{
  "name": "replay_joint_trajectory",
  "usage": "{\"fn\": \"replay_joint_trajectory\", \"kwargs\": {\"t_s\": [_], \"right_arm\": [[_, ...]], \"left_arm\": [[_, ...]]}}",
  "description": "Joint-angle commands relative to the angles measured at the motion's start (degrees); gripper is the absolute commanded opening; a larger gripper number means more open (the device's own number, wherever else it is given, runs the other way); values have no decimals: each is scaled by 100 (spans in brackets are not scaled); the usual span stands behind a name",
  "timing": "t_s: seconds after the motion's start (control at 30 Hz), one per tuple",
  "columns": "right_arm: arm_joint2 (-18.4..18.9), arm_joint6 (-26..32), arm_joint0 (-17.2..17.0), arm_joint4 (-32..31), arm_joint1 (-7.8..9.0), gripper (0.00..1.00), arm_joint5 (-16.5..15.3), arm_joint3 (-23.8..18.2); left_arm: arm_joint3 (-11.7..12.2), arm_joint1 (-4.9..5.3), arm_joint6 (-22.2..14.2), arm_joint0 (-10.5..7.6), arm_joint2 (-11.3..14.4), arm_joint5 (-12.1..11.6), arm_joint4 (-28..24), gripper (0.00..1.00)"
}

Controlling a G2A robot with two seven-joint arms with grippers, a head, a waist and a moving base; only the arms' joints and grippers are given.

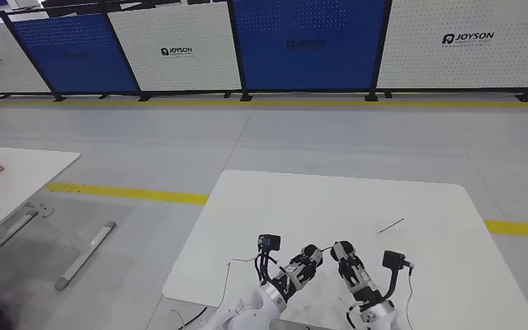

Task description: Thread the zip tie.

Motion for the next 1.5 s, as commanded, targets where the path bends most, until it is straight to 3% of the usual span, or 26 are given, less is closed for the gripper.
{"fn": "replay_joint_trajectory", "kwargs": {"t_s": [0.0, 0.23, 0.27, 0.37, 0.4, 0.47, 0.57, 0.8, 0.93, 1.0, 1.3, 1.33, 1.4, 1.47], "right_arm": [[15, 20, -9, 43, 3, 0, -18, -12], [61, 94, -18, 129, 14, 0, -33, -15], [60, 98, -16, 123, 15, 0, -28, -12], [55, 95, -8, 104, 15, 0, -3, -4], [53, 90, -6, 97, 15, 0, 6, -3], [58, 46, -2, 54, 15, 0, 49, -2], [48, -31, 0, -11, 10, 0, 117, 4], [17, -140, 23, -127, 1, 0, 223, 43], [21, -157, 22, -141, 1, 0, 223, 54], [27, -159, 17, -136, 2, 0, 220, 53], [36, -130, 17, -134, 4, 0, 209, 55], [35, -123, 17, -129, 4, 11, 205, 55], [21, -77, 27, -134, 4, 100, 209, 53], [0, -59, 40, -162, 4, 100, 199, 48]], "left_arm": [[-10, 1, -19, 2, -4, 18, 3, 0], [-29, -2, -45, 9, -4, 67, -42, 0], [-25, -2, -70, 6, -2, 44, -68, 12], [-18, -2, -76, 4, -18, 23, -106, 29], [-17, -1, -78, 5, -23, 19, -115, 30], [-29, 0, -52, 15, -49, 12, -150, 30], [-47, 3, 40, 54, -84, -7, -149, 21], [-76, 5, 154, 102, -139, -7, -167, 20], [-84, 6, 191, 115, -165, -34, -186, 3], [-78, 4, 211, 123, -154, -43, -167, 0], [-54, -1, 202, 116, -120, -113, -126, 0], [-54, -1, 195, 117, -121, -120, -131, 0], [-52, -1, 155, 119, -121, -139, -181, 0], [-41, -3, 56, 110, -119, -152, -302, 0]]}}
